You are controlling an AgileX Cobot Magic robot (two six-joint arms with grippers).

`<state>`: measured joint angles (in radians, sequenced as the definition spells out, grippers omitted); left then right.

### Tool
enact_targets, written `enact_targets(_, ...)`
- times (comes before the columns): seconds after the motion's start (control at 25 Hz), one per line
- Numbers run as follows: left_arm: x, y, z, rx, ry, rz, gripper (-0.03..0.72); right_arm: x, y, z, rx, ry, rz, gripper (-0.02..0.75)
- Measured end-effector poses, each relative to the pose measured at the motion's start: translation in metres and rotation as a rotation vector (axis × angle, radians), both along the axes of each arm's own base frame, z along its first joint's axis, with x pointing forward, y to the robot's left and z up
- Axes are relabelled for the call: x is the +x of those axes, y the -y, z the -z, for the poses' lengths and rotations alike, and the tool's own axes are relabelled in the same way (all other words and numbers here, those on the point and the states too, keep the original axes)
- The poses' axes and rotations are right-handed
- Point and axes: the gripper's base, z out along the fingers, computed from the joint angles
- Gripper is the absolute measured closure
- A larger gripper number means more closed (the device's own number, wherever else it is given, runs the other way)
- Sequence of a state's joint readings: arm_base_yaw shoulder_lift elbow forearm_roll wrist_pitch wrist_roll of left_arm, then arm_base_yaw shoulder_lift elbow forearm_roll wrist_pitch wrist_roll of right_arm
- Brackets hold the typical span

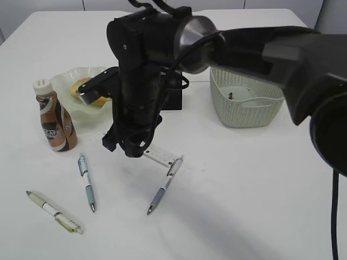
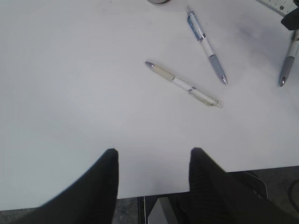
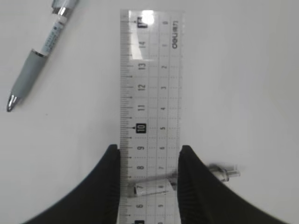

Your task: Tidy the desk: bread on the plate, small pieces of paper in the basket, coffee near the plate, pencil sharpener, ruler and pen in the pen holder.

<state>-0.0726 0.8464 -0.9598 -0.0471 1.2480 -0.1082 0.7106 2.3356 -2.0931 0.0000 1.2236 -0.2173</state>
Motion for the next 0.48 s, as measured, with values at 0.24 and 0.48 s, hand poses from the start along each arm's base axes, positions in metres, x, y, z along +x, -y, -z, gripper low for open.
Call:
enact_targets(0.24, 0.0, 0.0, 0.0, -0.001, 0.0, 0.0, 0.334, -0.004, 0.003, -0.029, 0.039, 0.043, 0.006, 0.483)
enact_targets(0.48, 0.0, 0.0, 0.0, -0.002, 0.0, 0.0, 0.334, -0.012, 0.008, -0.068, 0.11, 0.092, 0.01, 0.484)
